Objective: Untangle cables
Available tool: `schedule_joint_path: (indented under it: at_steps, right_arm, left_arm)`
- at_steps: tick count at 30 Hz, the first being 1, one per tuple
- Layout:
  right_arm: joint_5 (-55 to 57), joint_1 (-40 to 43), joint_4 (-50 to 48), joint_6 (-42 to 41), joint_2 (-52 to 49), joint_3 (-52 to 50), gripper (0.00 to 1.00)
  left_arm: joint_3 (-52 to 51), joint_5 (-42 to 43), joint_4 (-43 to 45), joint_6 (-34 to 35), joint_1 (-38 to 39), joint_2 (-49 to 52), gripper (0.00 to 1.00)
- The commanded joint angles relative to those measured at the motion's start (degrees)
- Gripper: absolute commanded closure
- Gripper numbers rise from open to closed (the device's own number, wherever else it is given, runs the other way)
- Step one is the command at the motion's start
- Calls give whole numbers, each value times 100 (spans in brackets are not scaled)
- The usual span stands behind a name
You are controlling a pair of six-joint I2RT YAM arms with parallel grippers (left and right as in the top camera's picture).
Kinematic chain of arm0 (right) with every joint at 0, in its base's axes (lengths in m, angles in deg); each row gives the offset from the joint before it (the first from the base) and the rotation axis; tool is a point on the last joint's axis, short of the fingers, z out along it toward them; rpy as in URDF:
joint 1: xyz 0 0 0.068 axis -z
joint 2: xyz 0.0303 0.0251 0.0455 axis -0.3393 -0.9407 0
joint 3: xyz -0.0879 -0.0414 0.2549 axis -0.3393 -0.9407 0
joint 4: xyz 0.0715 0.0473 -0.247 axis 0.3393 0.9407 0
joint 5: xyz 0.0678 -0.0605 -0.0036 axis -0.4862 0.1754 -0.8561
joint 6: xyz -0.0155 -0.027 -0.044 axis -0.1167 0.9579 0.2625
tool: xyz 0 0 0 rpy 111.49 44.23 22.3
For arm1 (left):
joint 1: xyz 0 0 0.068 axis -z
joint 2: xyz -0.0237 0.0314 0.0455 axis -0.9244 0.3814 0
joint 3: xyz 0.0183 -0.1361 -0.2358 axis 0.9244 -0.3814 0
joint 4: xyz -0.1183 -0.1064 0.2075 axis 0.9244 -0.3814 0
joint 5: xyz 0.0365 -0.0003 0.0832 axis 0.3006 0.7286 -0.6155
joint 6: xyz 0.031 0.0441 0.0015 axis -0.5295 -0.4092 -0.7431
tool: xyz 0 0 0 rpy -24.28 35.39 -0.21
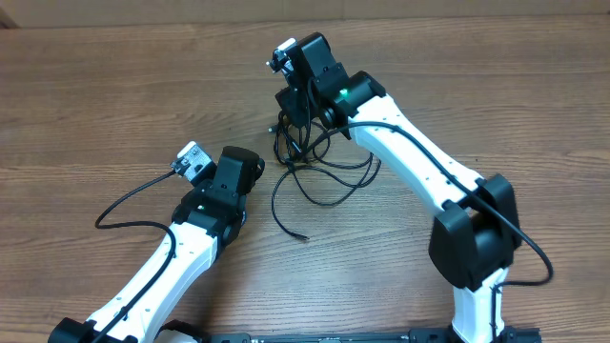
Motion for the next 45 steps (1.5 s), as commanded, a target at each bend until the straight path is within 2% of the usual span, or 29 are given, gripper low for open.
schedule_joint_path:
  at_steps: [1, 13, 24, 32, 38, 39, 45]
  right_arm:
    - [-614, 22, -155, -20, -323, 79, 46]
    - [-892, 22, -177, -24, -981, 79, 46]
    - [-1180, -33, -109, -22, -1051, 79, 44]
    - [-1486, -33, 109, -22, -1051, 79, 27]
    - [-2236, -33, 146, -20, -1051, 79, 2]
    - [-2229, -33, 144, -20, -1051, 79, 2]
    - [-2098, -33, 127, -2, -1051, 79, 16]
  left_arm:
    - [44, -157, -17, 114, -24, 24, 1]
    - [44, -157, -15, 114, -24, 24, 0]
    - [44, -157, -15, 116, -24, 24, 0]
    - [44, -157, -15, 114, -24, 24, 0]
    - [44, -157, -15, 116, -24, 24, 0]
    - [44, -157, -15, 114, -24, 24, 0]
    - [44, -157, -15, 114, -24, 24, 0]
